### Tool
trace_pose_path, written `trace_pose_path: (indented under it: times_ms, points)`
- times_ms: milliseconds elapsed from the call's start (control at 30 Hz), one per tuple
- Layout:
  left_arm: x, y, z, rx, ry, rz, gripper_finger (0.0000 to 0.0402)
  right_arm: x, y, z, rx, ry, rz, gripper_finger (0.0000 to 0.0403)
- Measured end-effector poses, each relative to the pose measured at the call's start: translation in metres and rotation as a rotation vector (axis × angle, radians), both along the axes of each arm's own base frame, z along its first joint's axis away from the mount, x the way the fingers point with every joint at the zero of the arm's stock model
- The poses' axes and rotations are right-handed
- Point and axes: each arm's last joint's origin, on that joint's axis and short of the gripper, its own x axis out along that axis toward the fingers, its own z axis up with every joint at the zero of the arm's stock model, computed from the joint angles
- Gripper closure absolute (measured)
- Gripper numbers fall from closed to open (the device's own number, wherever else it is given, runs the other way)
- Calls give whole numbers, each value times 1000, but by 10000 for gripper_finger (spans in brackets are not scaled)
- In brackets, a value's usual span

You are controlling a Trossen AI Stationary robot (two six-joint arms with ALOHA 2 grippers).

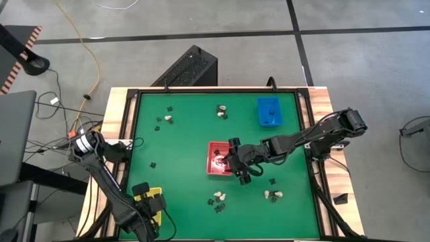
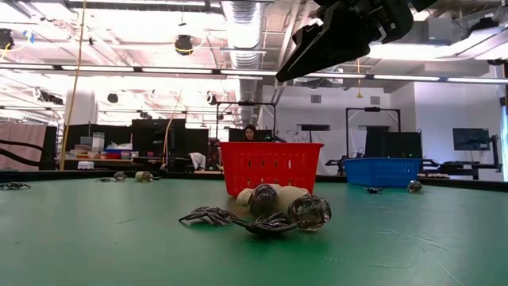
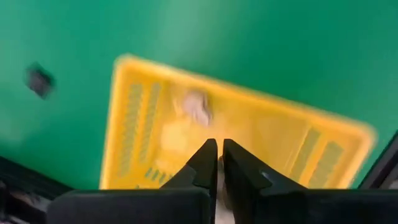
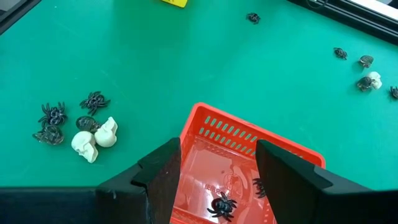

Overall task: Sort Halloween decoration
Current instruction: Put the white skull toy into the yellow bin, then put the black spider toy into the red bin

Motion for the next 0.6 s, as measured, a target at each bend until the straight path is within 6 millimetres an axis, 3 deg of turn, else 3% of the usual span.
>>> trace_pose_path:
  times_ms: [200,367,600]
  points:
    - [-4,4,-8,29,25,3,323,0,0,0,0,0,0,163]
    - [-6,12,4,68,-16,-74,279,0,0,0,0,0,0,163]
    - [-8,43,47,421,-636,-180,272,-1,-1,0,12,10,-22,163]
